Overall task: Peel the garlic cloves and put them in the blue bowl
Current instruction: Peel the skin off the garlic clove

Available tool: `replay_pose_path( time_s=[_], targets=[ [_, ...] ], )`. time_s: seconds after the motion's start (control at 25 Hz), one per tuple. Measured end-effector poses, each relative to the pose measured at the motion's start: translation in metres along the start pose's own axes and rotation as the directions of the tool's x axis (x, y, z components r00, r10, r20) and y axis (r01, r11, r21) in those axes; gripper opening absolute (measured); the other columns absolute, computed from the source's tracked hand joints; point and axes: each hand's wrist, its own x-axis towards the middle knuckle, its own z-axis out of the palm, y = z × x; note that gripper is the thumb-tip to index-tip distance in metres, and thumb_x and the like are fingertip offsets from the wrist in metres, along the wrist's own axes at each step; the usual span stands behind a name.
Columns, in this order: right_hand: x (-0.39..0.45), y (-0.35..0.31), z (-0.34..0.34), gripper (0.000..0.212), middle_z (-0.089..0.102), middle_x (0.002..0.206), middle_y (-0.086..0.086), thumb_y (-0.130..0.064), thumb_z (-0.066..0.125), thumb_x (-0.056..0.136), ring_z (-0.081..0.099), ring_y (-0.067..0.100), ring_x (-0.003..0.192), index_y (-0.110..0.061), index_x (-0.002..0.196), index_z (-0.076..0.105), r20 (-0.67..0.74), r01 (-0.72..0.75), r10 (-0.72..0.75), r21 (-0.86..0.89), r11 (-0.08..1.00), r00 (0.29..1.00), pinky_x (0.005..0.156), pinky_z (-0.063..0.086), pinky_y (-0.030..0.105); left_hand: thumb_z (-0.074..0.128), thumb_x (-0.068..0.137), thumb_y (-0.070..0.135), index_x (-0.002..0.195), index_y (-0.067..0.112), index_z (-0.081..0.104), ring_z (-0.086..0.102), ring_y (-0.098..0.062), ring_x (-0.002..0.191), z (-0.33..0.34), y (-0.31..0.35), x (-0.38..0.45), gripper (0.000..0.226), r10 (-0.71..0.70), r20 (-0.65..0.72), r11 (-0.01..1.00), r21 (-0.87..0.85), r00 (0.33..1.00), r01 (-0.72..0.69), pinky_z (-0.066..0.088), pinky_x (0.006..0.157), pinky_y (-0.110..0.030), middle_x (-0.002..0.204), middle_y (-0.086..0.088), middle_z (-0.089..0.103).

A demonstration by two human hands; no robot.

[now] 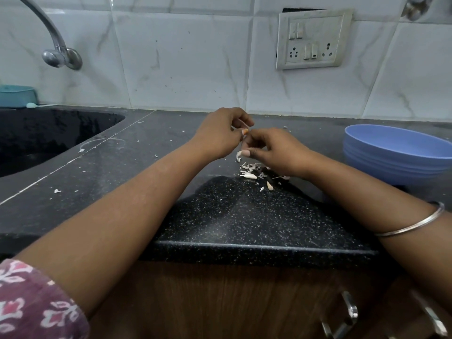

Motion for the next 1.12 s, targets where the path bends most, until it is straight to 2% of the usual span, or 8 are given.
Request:
replay_pose_path(
  time_s=[0.12,0.28,0.4,0.64,0.76,0.84,0.96,1.12],
  targets=[
    [-0.003,0.003,-0.005,0.003,0.063,0.076,-0.004,-0.015,0.059,0.093,0.055,0.009,0.069,-0.013,0.093,0.06,-0.059,-0.124,0.148,0.302,0.945,0.987,0.061,0.043,0.018,0.059,0.088,0.007,0.105,0.016,0.065,0.065,-0.016,0.084,0.001,0.0,0.0,0.02,-0.002,0.018,1.0,-0.012,1.0,0.002,0.053,0.081,-0.033,0.093,-0.003,0.067],
    [-0.007,0.002,-0.009,0.007,0.063,0.078,0.001,-0.01,0.057,0.093,0.054,0.007,0.066,-0.012,0.088,0.06,-0.016,-0.194,0.257,0.611,0.768,0.966,0.057,0.044,0.013,0.067,0.084,0.009,0.1,0.015,0.068,0.066,-0.018,0.084,0.001,0.002,-0.001,0.018,0.003,0.043,0.999,-0.033,0.999,-0.002,0.055,0.08,-0.037,0.086,-0.002,0.068],
    [-0.007,0.003,-0.012,0.01,0.065,0.078,-0.001,-0.008,0.057,0.092,0.054,0.004,0.066,-0.013,0.085,0.062,0.037,-0.215,0.277,0.732,0.646,0.96,0.059,0.045,0.014,0.07,0.081,0.008,0.097,0.016,0.068,0.067,-0.019,0.08,0.001,0.004,-0.003,0.018,0.009,0.039,0.995,-0.098,0.999,-0.005,0.057,0.076,-0.04,0.081,-0.001,0.068],
    [-0.005,0.009,-0.016,0.015,0.066,0.078,0.002,-0.004,0.058,0.09,0.059,0.006,0.065,-0.004,0.105,0.061,0.101,-0.251,0.325,0.85,0.464,0.94,0.06,0.05,0.015,0.071,0.081,0.011,0.094,0.015,0.072,0.067,-0.008,0.068,0.0,0.005,-0.002,0.013,0.023,-0.015,0.98,-0.199,1.0,-0.025,0.051,0.065,-0.025,0.077,-0.002,0.072],
    [-0.006,0.009,-0.013,0.013,0.068,0.08,0.004,-0.003,0.06,0.089,0.062,0.008,0.066,-0.01,0.1,0.059,0.12,-0.263,0.322,0.854,0.449,0.939,0.061,0.049,0.018,0.073,0.08,0.015,0.088,0.015,0.074,0.064,-0.004,0.064,0.0,0.005,-0.002,0.008,0.039,-0.04,0.979,-0.198,0.998,-0.046,0.046,0.061,-0.017,0.07,0.004,0.07],
    [-0.008,0.008,-0.011,0.017,0.07,0.082,0.006,-0.003,0.062,0.087,0.063,0.009,0.067,-0.011,0.1,0.056,0.132,-0.274,0.318,0.847,0.456,0.939,0.063,0.049,0.019,0.074,0.079,0.017,0.085,0.016,0.074,0.064,-0.004,0.065,0.0,0.006,-0.003,0.006,0.044,-0.041,0.98,-0.191,0.998,-0.051,0.045,0.061,-0.017,0.07,0.003,0.07],
    [-0.008,0.008,-0.011,0.017,0.07,0.086,0.007,-0.004,0.066,0.085,0.064,0.01,0.07,-0.012,0.096,0.057,0.135,-0.285,0.318,0.823,0.491,0.938,0.062,0.051,0.019,0.074,0.079,0.016,0.085,0.014,0.074,0.066,-0.008,0.068,0.0,0.005,-0.003,0.006,0.056,-0.026,0.984,-0.169,0.998,-0.06,0.05,0.065,-0.024,0.075,-0.004,0.073],
    [-0.007,0.008,-0.015,0.019,0.063,0.085,0.003,-0.005,0.07,0.081,0.064,0.011,0.074,-0.015,0.088,0.056,0.046,-0.25,0.36,0.8,0.546,0.932,0.061,0.052,0.019,0.075,0.079,0.017,0.082,0.015,0.07,0.07,-0.02,0.074,0.0,0.005,-0.004,0.007,0.021,-0.035,0.983,-0.181,0.999,-0.027,0.057,0.074,-0.042,0.075,-0.006,0.073]
  ],
)
